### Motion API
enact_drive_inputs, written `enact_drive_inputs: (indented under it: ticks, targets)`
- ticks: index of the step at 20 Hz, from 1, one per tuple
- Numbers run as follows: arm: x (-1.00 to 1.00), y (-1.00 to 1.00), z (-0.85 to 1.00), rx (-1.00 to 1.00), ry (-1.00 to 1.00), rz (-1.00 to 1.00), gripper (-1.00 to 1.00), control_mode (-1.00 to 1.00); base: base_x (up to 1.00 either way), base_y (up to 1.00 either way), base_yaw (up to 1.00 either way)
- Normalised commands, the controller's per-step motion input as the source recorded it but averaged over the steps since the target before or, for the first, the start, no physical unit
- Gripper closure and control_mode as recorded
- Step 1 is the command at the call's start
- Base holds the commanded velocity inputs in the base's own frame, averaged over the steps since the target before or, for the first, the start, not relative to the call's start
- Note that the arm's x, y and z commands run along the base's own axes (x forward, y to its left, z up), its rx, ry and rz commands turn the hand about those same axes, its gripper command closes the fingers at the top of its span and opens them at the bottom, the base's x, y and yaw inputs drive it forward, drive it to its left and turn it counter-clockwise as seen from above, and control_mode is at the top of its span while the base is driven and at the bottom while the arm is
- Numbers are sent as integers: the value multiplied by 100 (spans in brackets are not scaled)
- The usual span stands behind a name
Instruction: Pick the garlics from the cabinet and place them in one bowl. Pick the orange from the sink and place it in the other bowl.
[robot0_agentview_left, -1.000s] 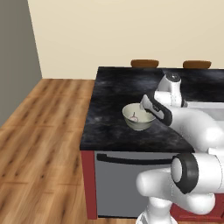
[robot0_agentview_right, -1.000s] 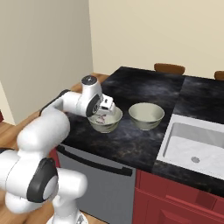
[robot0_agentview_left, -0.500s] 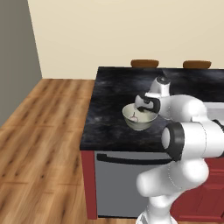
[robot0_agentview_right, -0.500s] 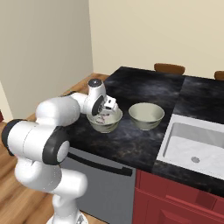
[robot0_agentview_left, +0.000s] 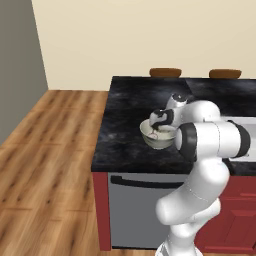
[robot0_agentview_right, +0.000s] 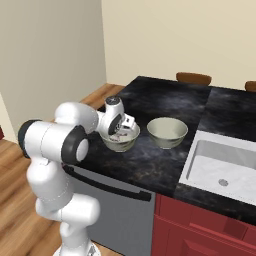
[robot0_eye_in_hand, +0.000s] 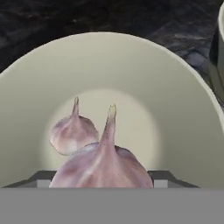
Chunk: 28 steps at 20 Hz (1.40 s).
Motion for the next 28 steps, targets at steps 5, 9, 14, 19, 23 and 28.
enact_drive_inputs:
  ticks: [5, 9, 14, 19, 23, 28]
  targets:
    - [28, 0, -28, 0, 0, 0, 100, -100, 0, 0, 0]
    - [31, 0, -24, 0, 0, 0, 100, -100, 0, 0, 0]
    - [35, 0, -18, 0, 0, 0, -100, -100, 0, 0, 0]
    - [36, 0, -6, 0, 0, 0, -100, -100, 0, 0, 0]
    - [8, 0, 5, 0, 0, 0, -100, -100, 0, 0, 0]
    - [-13, 8, 38, 0, -1, 0, -100, -100, 0, 0, 0]
